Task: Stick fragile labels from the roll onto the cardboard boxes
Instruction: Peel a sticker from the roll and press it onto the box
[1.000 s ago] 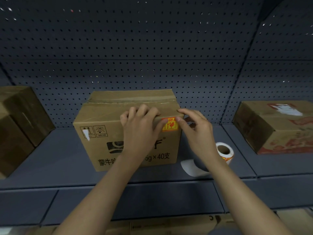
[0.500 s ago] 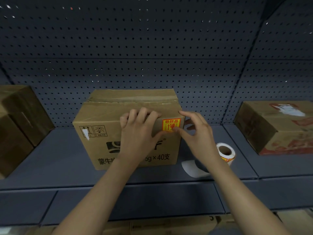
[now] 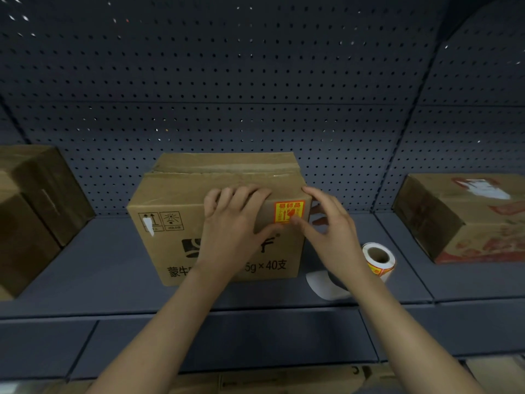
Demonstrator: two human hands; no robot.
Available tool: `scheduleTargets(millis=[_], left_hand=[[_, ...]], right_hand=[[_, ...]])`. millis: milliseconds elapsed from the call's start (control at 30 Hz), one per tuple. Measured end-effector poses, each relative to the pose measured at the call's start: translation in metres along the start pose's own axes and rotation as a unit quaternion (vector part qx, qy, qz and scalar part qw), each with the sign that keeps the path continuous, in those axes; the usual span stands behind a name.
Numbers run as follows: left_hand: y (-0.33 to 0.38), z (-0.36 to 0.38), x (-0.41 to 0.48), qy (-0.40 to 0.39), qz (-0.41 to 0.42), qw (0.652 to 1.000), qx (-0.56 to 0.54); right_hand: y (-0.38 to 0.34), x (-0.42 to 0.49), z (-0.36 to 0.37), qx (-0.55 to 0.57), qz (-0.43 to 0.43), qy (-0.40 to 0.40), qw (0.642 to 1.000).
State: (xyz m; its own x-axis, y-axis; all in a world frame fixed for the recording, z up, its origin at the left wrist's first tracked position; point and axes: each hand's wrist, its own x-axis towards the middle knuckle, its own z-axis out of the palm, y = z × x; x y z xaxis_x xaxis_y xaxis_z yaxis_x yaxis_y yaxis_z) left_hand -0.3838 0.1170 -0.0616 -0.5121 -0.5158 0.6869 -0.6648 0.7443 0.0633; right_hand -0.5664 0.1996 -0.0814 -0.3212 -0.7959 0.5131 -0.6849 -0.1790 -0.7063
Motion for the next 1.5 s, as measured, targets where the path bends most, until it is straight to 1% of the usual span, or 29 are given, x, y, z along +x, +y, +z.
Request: scheduleTargets(millis=[100, 167, 267, 367, 433, 533, 600, 633, 700, 767, 933, 1033, 1167, 1333, 1400, 1500], left_hand=[[-0.009, -0.009, -0.002, 0.020, 0.000, 1.000, -0.008], [-0.022, -0.019, -0.003, 0.040, -0.017, 0.999, 0.004], [-0.048, -0.036, -0.011, 0.062, -0.073, 0.995, 0.008], [-0.076, -0.050, -0.026, 0.080, -0.150, 0.985, -0.033], [-0.092, -0.056, -0.038, 0.070, -0.226, 0.966, -0.107], [-0.109, -0.054, -0.057, 0.041, -0.334, 0.912, -0.236], [-0.120, -0.046, -0.069, 0.010, -0.383, 0.876, -0.292], [-0.124, -0.042, -0.073, -0.009, -0.393, 0.859, -0.329], [-0.130, -0.031, -0.081, -0.053, -0.391, 0.827, -0.400], [-0.127, -0.023, -0.086, -0.087, -0.377, 0.814, -0.433], [-0.119, -0.018, -0.080, -0.058, -0.365, 0.813, -0.450], [-0.116, -0.026, -0.072, -0.037, -0.347, 0.825, -0.445], [-0.107, -0.036, -0.049, -0.006, -0.312, 0.829, -0.464], [-0.076, -0.041, -0.011, -0.003, -0.253, 0.812, -0.526], [-0.057, -0.034, 0.002, -0.024, -0.226, 0.800, -0.555], [-0.027, -0.023, 0.015, -0.059, -0.193, 0.777, -0.596]], right_hand=[[-0.004, 0.000, -0.001, 0.020, 0.012, -0.001, 1.000], [-0.006, 0.001, -0.001, 0.047, 0.040, 0.007, 0.998], [-0.007, 0.002, 0.001, 0.084, 0.080, 0.015, 0.993], [-0.001, 0.000, 0.005, 0.131, 0.115, -0.003, 0.985], [0.005, -0.003, 0.010, 0.160, 0.140, -0.030, 0.977], [0.016, -0.006, 0.018, 0.172, 0.168, -0.075, 0.968], [0.019, -0.009, 0.023, 0.182, 0.167, -0.098, 0.964], [0.019, -0.012, 0.026, 0.191, 0.163, -0.105, 0.962], [0.015, -0.016, 0.033, 0.214, 0.163, -0.106, 0.957], [0.011, -0.019, 0.040, 0.225, 0.172, -0.090, 0.955], [0.007, -0.019, 0.044, 0.213, 0.181, -0.036, 0.959], [-0.001, -0.020, 0.039, 0.216, 0.175, -0.004, 0.961], [-0.015, -0.019, 0.019, 0.206, 0.143, 0.065, 0.966], [-0.031, -0.030, -0.026, 0.181, 0.102, 0.173, 0.963], [-0.035, -0.045, -0.049, 0.155, 0.101, 0.219, 0.958], [-0.041, -0.072, -0.078, 0.115, 0.100, 0.265, 0.952]])
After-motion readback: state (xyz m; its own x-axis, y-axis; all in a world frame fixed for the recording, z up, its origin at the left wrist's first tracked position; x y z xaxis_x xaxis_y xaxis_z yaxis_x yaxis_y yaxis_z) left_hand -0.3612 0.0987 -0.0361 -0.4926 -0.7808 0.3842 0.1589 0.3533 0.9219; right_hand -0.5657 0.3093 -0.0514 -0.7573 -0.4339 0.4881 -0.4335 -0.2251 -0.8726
